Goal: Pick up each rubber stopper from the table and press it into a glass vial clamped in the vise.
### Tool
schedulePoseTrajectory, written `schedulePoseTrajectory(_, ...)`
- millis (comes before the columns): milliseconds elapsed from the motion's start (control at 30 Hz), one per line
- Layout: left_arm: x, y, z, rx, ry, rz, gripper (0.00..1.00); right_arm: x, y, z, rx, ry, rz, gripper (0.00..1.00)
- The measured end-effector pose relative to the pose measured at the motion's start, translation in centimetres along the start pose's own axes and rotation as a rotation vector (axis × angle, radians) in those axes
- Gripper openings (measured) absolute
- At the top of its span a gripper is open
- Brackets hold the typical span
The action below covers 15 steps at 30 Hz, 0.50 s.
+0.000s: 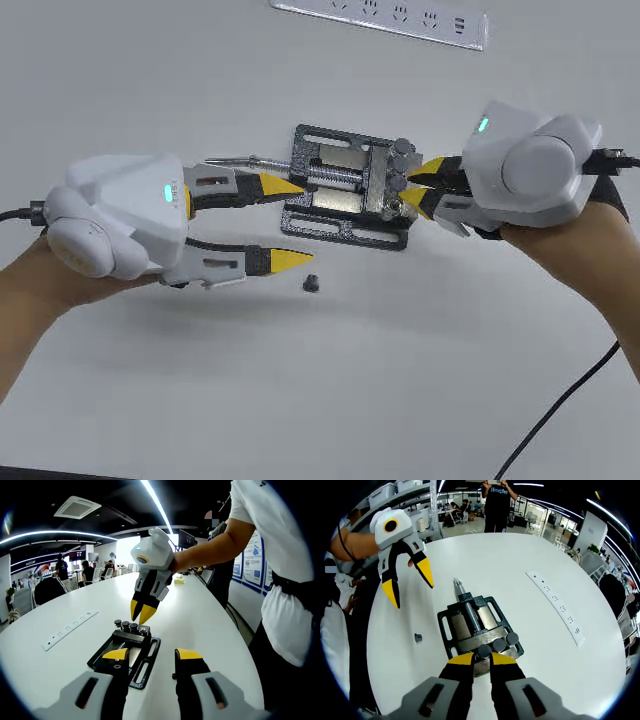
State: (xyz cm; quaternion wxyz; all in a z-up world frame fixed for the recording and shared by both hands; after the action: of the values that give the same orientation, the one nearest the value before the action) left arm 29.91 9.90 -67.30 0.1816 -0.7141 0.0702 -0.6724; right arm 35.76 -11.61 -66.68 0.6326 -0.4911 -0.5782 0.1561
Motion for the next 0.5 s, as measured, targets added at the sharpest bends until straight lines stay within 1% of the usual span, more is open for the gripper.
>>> schedulePoseTrajectory(100, 0.0, 0.1, -0.2, 0.001, -0.001, 0.002, 0.34, -0.1, -0.2, 0.2, -0.002, 0.001, -0.016, 0.17)
schedulePoseTrajectory(267, 0.1, 0.3, -0.4, 0.003, -0.002, 0.002, 0.34, -0.2, -0.6, 0.5, -0.006, 0.011, -0.041, 0.19)
schedulePoseTrajectory(500, 0.0, 0.3, -0.9, 0.007, -0.009, 0.006, 0.34, -0.4, -0.9, 1.2, 0.006, 0.027, -0.074, 0.24)
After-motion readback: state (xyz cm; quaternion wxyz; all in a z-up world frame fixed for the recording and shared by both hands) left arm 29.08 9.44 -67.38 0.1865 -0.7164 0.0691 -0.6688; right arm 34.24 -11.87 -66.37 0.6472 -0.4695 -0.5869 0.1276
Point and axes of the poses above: the centre of the closed fingertips' face, and the gripper's own axes: y roughly forward along the fingers, z roughly to its left, x roughly out of its top, the point moved 9 cm from there along -y, roughly backward along the fingers, and after that the axes turned 7 degrees about -x, right-handed, at the moved point
